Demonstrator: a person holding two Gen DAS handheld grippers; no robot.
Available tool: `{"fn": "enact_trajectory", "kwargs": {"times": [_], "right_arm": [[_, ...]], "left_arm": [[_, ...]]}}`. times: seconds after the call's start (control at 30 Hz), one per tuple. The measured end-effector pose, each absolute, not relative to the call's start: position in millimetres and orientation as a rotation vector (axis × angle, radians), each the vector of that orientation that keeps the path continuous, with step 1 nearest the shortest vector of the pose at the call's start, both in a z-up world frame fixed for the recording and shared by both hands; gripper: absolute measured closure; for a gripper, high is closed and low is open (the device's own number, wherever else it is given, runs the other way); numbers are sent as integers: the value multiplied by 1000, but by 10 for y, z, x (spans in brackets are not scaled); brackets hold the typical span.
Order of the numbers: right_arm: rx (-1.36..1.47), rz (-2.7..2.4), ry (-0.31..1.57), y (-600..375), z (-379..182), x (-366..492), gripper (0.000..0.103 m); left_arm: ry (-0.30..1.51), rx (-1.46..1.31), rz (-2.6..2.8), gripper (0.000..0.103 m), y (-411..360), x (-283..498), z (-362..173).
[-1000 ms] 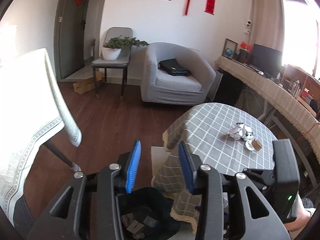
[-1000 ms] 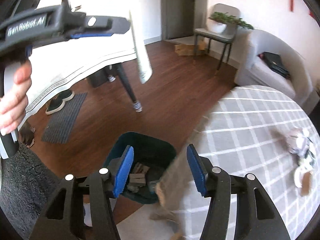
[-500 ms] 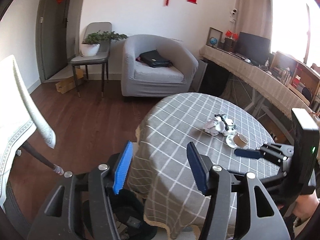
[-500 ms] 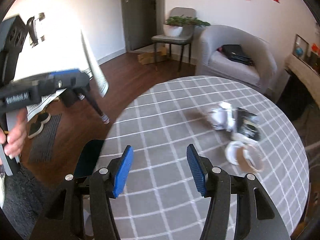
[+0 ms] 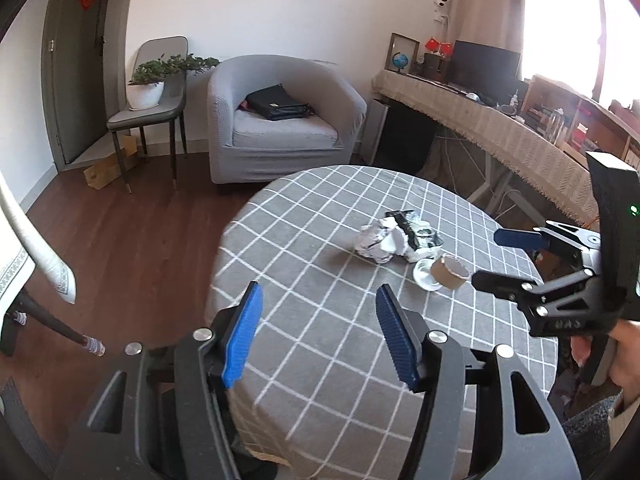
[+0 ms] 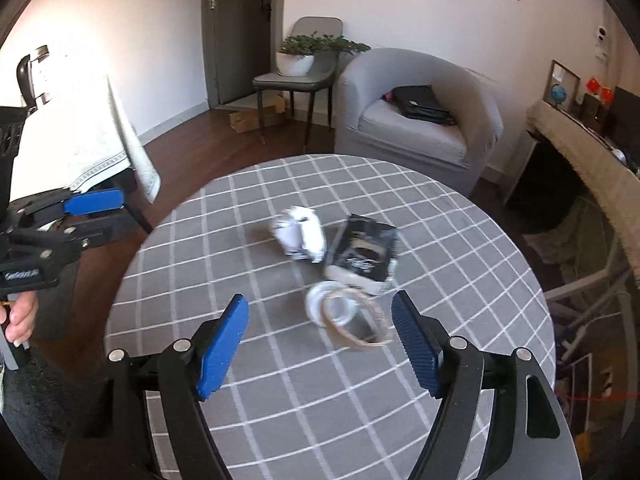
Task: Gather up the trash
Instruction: 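Move both open grippers back over the table toward the remaining trash, then grasp the brown tape ring with right gripper while left gripper grasps another lid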
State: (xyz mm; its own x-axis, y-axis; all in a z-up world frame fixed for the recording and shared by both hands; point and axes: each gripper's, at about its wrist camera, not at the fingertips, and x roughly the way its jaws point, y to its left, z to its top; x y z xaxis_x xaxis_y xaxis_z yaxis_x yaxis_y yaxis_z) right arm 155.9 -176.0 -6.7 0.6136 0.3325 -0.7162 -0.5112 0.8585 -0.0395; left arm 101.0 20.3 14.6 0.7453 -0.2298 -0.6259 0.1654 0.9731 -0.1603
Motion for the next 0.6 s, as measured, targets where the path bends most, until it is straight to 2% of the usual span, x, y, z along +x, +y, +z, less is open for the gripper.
{"fn": "enact_trajectory", "kwargs": {"times": [0.07, 0.27, 0.47, 0.6], "right_arm": [[-235, 494, 781, -1833, -105, 1613, 28], [-133, 564, 839, -1973, -325, 1782, 28], [-149, 575, 860, -1955, -467, 1848, 28], [-162, 586, 863, -1922, -495, 1906, 39]], "left_arm": [[703, -95, -228, 36, 123, 1052, 115], [738, -76, -248, 34, -89, 1154, 11], [773, -59, -285, 33, -292, 1241, -95], [801, -69, -314, 31, -399, 1285, -173]]}}
